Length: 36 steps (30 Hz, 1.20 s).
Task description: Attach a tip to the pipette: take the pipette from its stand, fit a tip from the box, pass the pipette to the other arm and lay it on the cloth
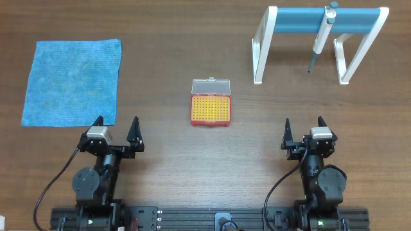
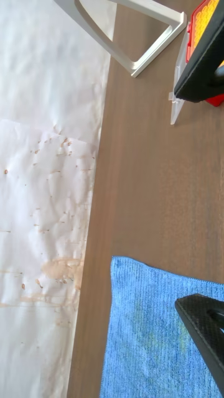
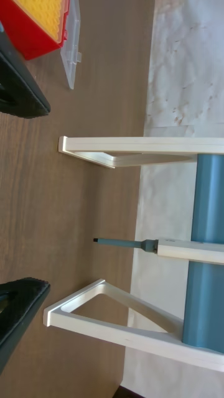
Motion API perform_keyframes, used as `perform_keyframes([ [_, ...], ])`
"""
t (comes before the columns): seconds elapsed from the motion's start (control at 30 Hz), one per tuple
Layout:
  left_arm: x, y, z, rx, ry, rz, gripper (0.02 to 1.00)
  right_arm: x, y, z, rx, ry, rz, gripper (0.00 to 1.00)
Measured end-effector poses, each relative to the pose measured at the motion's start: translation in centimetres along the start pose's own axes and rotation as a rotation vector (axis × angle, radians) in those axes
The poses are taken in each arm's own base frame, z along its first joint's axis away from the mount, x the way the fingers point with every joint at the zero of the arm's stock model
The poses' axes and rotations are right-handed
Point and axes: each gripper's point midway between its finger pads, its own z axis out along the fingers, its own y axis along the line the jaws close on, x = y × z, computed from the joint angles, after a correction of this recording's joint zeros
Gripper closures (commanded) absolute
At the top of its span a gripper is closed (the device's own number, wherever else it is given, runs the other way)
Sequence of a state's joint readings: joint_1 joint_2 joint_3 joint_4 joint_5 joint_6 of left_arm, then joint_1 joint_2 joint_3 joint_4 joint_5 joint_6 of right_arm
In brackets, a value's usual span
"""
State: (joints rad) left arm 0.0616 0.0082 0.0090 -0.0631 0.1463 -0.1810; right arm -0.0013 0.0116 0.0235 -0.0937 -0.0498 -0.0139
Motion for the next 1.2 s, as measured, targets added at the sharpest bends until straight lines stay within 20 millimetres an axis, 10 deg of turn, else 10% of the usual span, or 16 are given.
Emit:
perform_keyframes([
  [0.87, 0.0, 0.0, 0.0, 0.0, -0.001, 0.0, 0.02, 1.8, -0.1, 1.1, -0.004, 0.119, 0.007, 0.172],
  [1.0, 0.0, 0.0, 0.0, 0.0, 0.001, 0.0, 0.02, -7.9, -4.7, 8.3, 0.106, 0.019, 0.01, 0.169],
  [1.2, 0.0, 0.0, 0.0, 0.0, 0.001, 0.0, 0.02, -2.4, -7.2, 18.3, 0.128, 0.161, 0.028, 0.172],
])
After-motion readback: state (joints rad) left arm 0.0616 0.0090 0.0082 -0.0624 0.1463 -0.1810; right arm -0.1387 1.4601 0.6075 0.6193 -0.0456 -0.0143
